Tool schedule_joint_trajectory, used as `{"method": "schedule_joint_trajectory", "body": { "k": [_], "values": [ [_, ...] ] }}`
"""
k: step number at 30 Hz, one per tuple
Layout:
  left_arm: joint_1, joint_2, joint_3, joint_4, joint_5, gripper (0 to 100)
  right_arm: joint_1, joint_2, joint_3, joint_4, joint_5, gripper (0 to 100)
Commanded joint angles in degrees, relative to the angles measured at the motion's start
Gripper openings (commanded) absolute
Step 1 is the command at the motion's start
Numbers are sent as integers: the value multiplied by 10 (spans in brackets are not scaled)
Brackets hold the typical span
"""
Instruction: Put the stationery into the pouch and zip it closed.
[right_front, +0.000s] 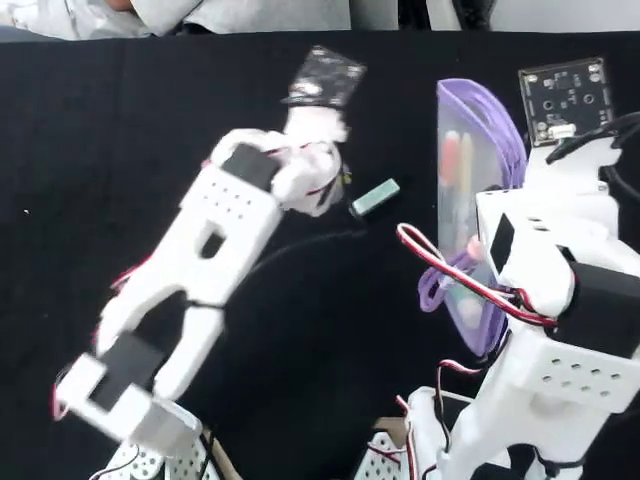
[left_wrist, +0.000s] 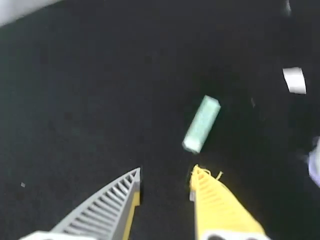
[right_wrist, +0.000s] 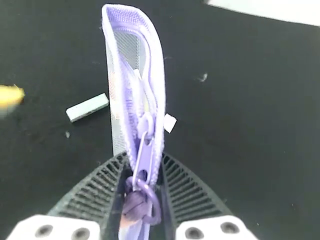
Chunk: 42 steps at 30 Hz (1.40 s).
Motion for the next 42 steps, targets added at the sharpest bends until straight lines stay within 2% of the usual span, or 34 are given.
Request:
{"method": "schedule_joint_trajectory", "body": {
  "k": [1, 5, 15, 24, 29, 36, 42],
  "values": [
    [10, 103, -164, 62, -32, 170, 14, -15, -31, -14, -1, 12],
    [25, 243, -299, 106, -75, 170, 14, -16, -29, -11, -1, 12],
    [62, 526, -590, 118, -84, 170, 13, -16, -27, -11, -1, 12],
    [62, 673, -809, 171, -111, 170, 11, -16, -7, -16, 2, 12],
    [62, 726, -863, 173, -111, 170, 11, -19, -7, -16, 2, 12],
    [63, 747, -869, 173, -110, 168, 11, -19, -7, -16, 1, 12],
    [63, 747, -870, 170, -110, 66, 11, -19, -7, -16, 0, 12]
  ]
}}
